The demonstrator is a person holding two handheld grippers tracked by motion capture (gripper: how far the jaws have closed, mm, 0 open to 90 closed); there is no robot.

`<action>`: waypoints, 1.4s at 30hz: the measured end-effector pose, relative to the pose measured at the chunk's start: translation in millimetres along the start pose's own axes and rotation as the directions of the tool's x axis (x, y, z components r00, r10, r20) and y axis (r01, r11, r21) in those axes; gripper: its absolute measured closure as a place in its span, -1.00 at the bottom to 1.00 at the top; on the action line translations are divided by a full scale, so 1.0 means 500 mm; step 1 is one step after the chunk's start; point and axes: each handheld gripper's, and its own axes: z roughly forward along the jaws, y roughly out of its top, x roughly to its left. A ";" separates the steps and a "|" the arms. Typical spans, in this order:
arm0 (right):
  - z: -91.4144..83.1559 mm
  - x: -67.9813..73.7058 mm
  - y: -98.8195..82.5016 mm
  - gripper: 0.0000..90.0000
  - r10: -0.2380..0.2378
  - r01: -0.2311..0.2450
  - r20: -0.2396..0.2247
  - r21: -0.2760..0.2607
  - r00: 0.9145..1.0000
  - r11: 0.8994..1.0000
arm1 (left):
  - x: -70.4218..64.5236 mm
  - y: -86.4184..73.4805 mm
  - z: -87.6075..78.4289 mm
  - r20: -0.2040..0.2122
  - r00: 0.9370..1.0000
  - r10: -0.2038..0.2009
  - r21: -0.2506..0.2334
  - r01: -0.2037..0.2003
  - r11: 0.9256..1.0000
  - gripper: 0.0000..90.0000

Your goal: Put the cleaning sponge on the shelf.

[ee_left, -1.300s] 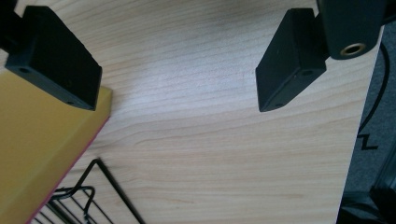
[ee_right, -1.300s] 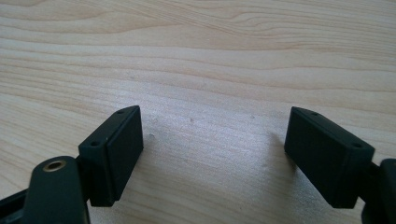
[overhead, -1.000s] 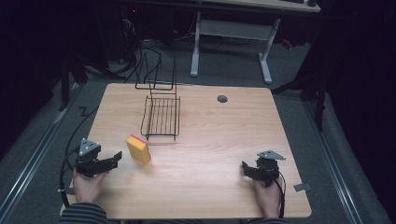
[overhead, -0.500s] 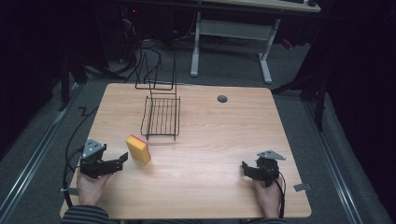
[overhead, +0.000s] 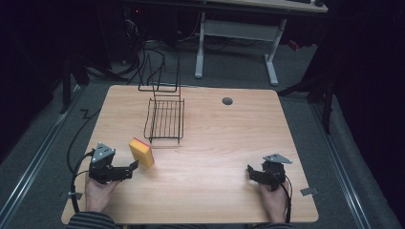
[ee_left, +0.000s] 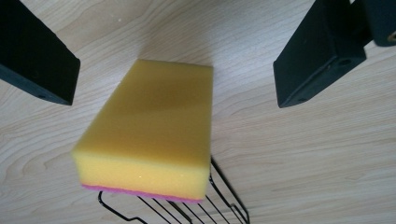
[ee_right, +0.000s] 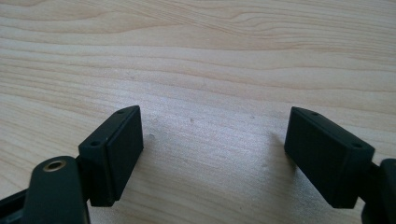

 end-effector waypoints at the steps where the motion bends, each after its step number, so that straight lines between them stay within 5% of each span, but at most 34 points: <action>1: 0.000 0.000 0.000 -0.56 0.000 0.000 0.000 0.000 1.000 1.000 | -0.004 0.001 0.004 0.007 1.000 0.001 0.006 -0.001 1.000 -1.00; 21: 0.000 0.000 0.000 -0.56 -0.001 0.001 0.000 0.000 1.000 1.000 | -0.026 0.015 0.048 0.021 0.999 0.029 0.065 -0.030 0.997 -1.00; 42: 0.000 0.000 0.000 -0.56 -0.002 0.002 -0.001 0.000 1.000 1.000 | -0.022 0.007 0.103 0.012 1.000 0.011 0.103 -0.012 0.995 -1.00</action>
